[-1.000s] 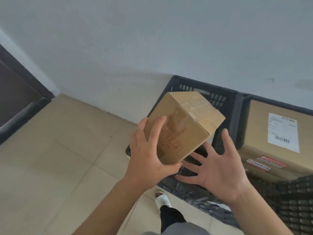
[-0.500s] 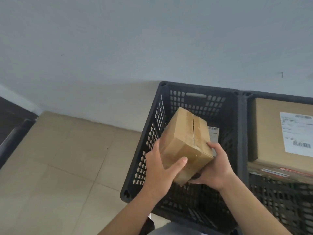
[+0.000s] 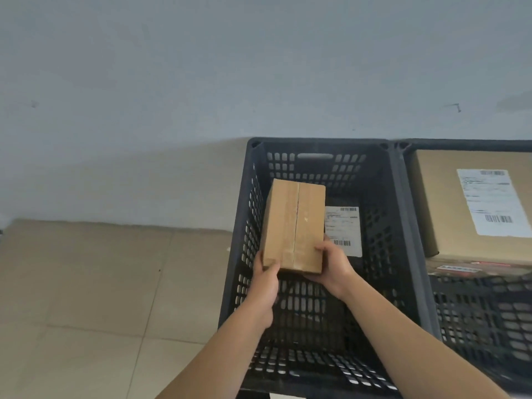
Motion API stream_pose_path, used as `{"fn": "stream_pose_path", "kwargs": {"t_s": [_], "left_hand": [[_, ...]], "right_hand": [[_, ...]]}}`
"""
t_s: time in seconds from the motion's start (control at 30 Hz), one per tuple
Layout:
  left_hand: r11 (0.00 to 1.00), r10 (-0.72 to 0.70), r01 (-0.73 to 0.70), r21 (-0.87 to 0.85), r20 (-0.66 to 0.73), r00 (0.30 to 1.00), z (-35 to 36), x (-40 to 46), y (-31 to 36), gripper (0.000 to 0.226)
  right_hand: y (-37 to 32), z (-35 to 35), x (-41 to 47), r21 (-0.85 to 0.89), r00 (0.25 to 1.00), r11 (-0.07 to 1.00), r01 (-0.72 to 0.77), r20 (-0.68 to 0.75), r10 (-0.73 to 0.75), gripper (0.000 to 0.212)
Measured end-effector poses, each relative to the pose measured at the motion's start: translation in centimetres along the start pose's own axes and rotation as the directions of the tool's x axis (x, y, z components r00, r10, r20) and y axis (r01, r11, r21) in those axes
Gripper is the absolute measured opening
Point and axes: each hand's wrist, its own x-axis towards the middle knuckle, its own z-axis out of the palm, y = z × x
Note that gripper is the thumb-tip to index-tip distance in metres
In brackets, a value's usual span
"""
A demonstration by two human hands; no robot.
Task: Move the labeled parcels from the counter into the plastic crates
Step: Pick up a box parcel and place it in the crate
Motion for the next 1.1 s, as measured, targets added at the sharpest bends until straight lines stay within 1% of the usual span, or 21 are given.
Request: {"fn": "stream_pose_path", "kwargs": {"t_s": [0.07, 0.17, 0.27, 0.33, 0.4, 0.47, 0.5, 0.53, 0.57, 0.6, 0.63, 0.67, 0.7, 0.73, 0.8, 0.83, 0.87, 0.9, 0.97, 1.0, 1.1], "left_hand": [[0.998, -0.035, 0.036, -0.045, 0.017, 0.999, 0.3, 1.8, -0.1, 0.057], [0.995, -0.059, 0.061, -0.081, 0.028, 0.998, 0.6, 3.3, 0.0, 0.051], [0.988, -0.074, 0.073, -0.133, -0.007, 0.997, 0.7, 3.3, 0.1, 0.059], [0.990, -0.025, 0.025, -0.140, -0.003, 1.000, 0.8, 1.8, 0.2, 0.070], [0.994, 0.081, -0.078, -0.072, 0.038, 0.996, 0.7, -0.5, 0.3, 0.070], [0.959, 0.269, -0.273, 0.077, 0.065, 0.961, -0.1, -2.9, 0.4, 0.063], [0.903, 0.382, -0.385, 0.189, 0.054, 0.922, -0.9, -3.8, 0.6, 0.061], [0.820, 0.497, -0.481, 0.312, 0.031, 0.867, -1.9, -4.4, 1.1, 0.059], [0.721, 0.601, -0.546, 0.427, 0.007, 0.799, -2.9, -4.7, 1.7, 0.058], [0.628, 0.680, -0.573, 0.528, -0.014, 0.733, -4.0, -4.5, 2.2, 0.059], [0.561, 0.723, -0.555, 0.614, -0.036, 0.690, -4.9, -4.0, 2.7, 0.063], [0.529, 0.725, -0.499, 0.686, -0.059, 0.686, -5.7, -3.2, 3.1, 0.070], [0.528, 0.691, -0.424, 0.736, -0.083, 0.718, -6.3, -2.4, 3.4, 0.078], [0.551, 0.634, -0.349, 0.758, -0.108, 0.766, -6.7, -1.6, 3.6, 0.085], [0.626, 0.517, -0.256, 0.737, -0.146, 0.844, -6.8, -0.3, 3.4, 0.091], [0.664, 0.484, -0.240, 0.708, -0.162, 0.860, -6.7, 0.1, 3.1, 0.091], [0.686, 0.475, -0.236, 0.688, -0.177, 0.862, -6.7, 0.6, 2.8, 0.089], [0.680, 0.492, -0.243, 0.692, -0.184, 0.851, -6.6, 0.9, 2.5, 0.088], [0.625, 0.546, -0.257, 0.737, -0.177, 0.819, -6.5, 1.1, 2.0, 0.084], [0.614, 0.557, -0.258, 0.746, -0.178, 0.811, -6.5, 1.2, 2.0, 0.083], [0.618, 0.547, -0.241, 0.748, -0.188, 0.816, -6.4, 1.2, 2.1, 0.082]], "right_hand": [[0.2, 0.4, 1.4, -0.081, 0.999, 0.996, 0.028, -0.039, -0.032, 0.042], [0.8, 0.7, 3.3, -0.219, 0.993, 0.975, 0.039, -0.101, -0.063, 0.056], [1.5, 1.1, 4.1, -0.214, 0.991, 0.977, 0.024, -0.124, -0.051, 0.059], [1.7, 1.6, 4.3, -0.161, 0.987, 0.986, 0.041, -0.150, -0.066, 0.055], [2.1, 2.2, 4.6, -0.127, 0.980, 0.989, 0.074, -0.172, -0.096, 0.053], [2.7, 3.0, 4.7, -0.138, 0.969, 0.986, 0.097, -0.213, -0.125, 0.052], [2.9, 3.3, 4.8, -0.139, 0.963, 0.985, 0.105, -0.235, -0.136, 0.052], [3.1, 3.5, 4.8, -0.130, 0.958, 0.985, 0.113, -0.248, -0.142, 0.052], [3.1, 3.7, 5.0, -0.116, 0.956, 0.986, 0.120, -0.253, -0.146, 0.052], [3.2, 3.8, 5.1, -0.098, 0.956, 0.987, 0.125, -0.254, -0.146, 0.052], [3.1, 3.9, 5.2, -0.079, 0.956, 0.989, 0.129, -0.256, -0.145, 0.052], [3.0, 4.0, 5.4, -0.062, 0.955, 0.989, 0.132, -0.259, -0.144, 0.052], [2.8, 4.0, 5.6, -0.053, 0.954, 0.989, 0.136, -0.264, -0.145, 0.051], [2.5, 4.1, 5.8, -0.058, 0.952, 0.988, 0.140, -0.268, -0.151, 0.050], [1.4, 4.3, 6.5, -0.099, 0.947, 0.984, 0.149, -0.272, -0.171, 0.050], [0.7, 4.2, 6.9, -0.122, 0.946, 0.981, 0.149, -0.273, -0.177, 0.050], [0.2, 4.2, 7.3, -0.142, 0.946, 0.979, 0.143, -0.272, -0.178, 0.050], [-0.2, 4.1, 7.6, -0.158, 0.947, 0.978, 0.136, -0.268, -0.176, 0.050], [-0.4, 3.9, 7.7, -0.182, 0.952, 0.975, 0.124, -0.254, -0.168, 0.052], [-0.4, 3.8, 7.6, -0.189, 0.955, 0.974, 0.121, -0.247, -0.167, 0.054], [-0.4, 3.6, 7.2, -0.185, 0.960, 0.975, 0.124, -0.226, -0.165, 0.056]]}}
